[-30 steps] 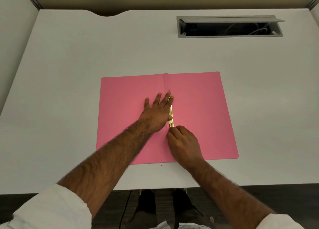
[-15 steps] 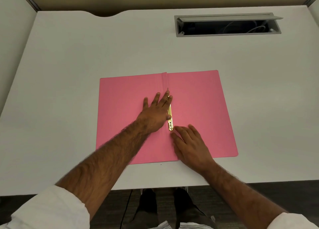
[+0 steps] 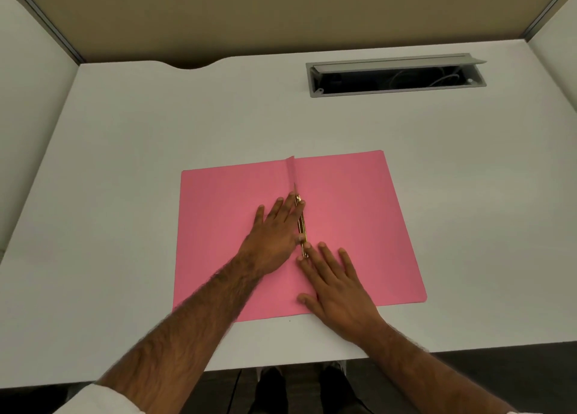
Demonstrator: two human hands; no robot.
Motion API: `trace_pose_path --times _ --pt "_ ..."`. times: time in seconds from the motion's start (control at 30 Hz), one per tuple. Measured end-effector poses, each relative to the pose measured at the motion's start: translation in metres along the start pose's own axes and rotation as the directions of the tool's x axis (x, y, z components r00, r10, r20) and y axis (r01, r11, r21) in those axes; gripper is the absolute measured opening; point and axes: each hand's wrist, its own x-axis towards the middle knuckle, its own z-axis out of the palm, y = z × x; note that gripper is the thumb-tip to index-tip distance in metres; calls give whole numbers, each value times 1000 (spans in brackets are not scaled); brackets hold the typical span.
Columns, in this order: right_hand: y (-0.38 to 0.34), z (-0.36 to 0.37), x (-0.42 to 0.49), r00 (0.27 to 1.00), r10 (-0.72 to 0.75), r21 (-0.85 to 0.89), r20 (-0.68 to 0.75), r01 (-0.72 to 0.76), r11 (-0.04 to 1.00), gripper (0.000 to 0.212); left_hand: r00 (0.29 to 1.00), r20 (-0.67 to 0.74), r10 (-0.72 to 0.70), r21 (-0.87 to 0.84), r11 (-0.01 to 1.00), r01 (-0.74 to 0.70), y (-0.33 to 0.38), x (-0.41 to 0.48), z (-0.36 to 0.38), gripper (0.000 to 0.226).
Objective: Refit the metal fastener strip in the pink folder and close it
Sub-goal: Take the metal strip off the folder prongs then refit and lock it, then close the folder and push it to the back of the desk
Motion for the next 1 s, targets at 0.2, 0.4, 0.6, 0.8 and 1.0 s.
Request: trace_pose_path --times 0.2,0.4,0.6,0.8,1.0 --pt "-2 -7 -1 1000 2 33 4 -2 999 73 989 -124 -81 -126 990 66 -27 -22 -4 61" --pt "-2 -12 -3 996 61 154 -67 -50 987 70 881 -320 -349 -201 933 297 -94 -32 -22 43" --pt "-3 -15 19 975 170 242 -146 -131 961 64 709 -271 -651 -290 757 585 -163 -19 -62 46" --pt "-7 -9 31 969 197 184 -149 -169 968 64 668 -208 -714 -350 692 631 -190 -2 -80 45" --pt "-5 -2 36 969 223 157 -106 -205 966 65 651 -220 -726 -413 674 613 -195 13 -93 37"
